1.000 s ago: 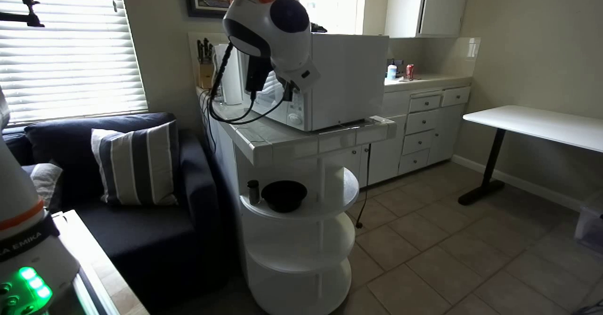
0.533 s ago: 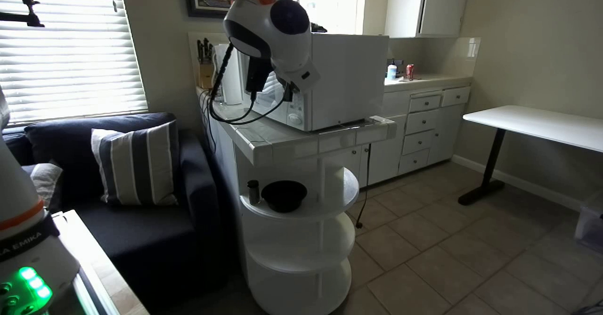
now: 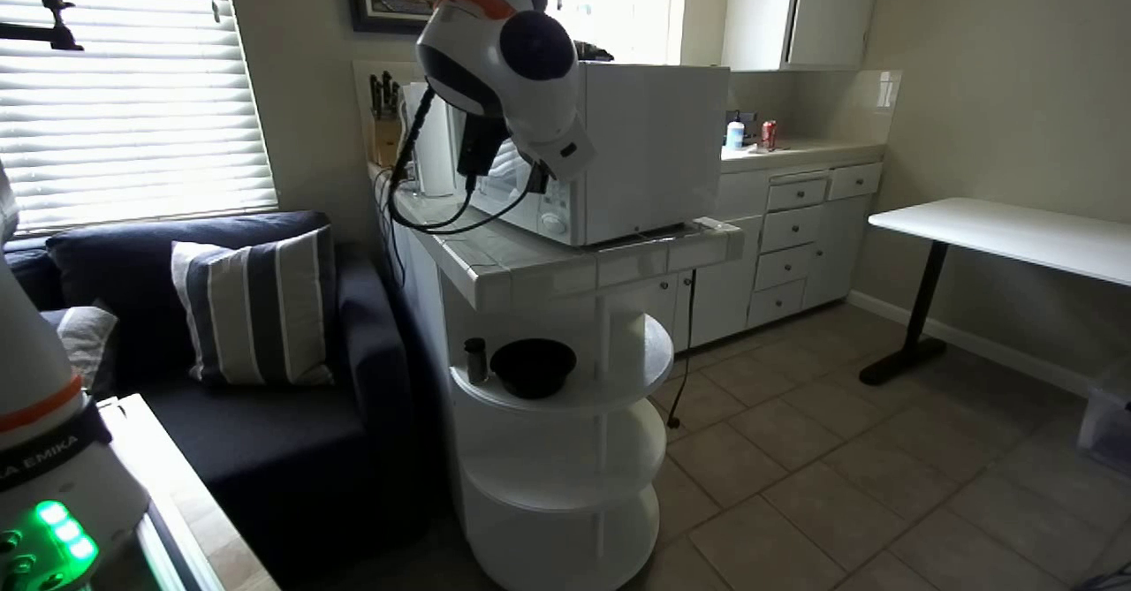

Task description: Press a button on the microwave.

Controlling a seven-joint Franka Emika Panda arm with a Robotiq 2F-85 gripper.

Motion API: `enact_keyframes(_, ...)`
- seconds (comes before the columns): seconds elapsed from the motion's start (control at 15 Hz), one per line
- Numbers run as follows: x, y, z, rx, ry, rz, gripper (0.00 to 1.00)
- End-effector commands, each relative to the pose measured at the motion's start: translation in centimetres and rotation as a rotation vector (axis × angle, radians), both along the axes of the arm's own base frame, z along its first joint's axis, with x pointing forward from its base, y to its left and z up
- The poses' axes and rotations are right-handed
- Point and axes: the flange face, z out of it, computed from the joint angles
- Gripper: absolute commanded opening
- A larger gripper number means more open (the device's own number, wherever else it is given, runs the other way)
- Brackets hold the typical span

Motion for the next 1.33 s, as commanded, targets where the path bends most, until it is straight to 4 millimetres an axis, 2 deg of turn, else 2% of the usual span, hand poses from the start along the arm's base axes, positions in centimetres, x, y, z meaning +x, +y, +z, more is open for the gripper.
enact_keyframes(0.0,0.9,-0.7,-0.3,-0.007,-0.051,-0.125,0.00)
enact_keyframes(0.27,0.6,0.0,-0.7,-0.010,-0.056,-0.103,0.00)
enact_keyframes(0.53,-0.6,1.2,-0.7,-0.003,0.045,0.087,0.00)
enact_keyframes(0.8,-2.2,0.9,0.4,-0.022,0.174,0.251,0.00)
enact_keyframes(1.07,-3.9,-1.0,3.1,-0.109,0.287,0.285,0.00)
enact_keyframes(1.27,-5.3,-1.2,5.8,-0.212,0.304,0.333,0.00)
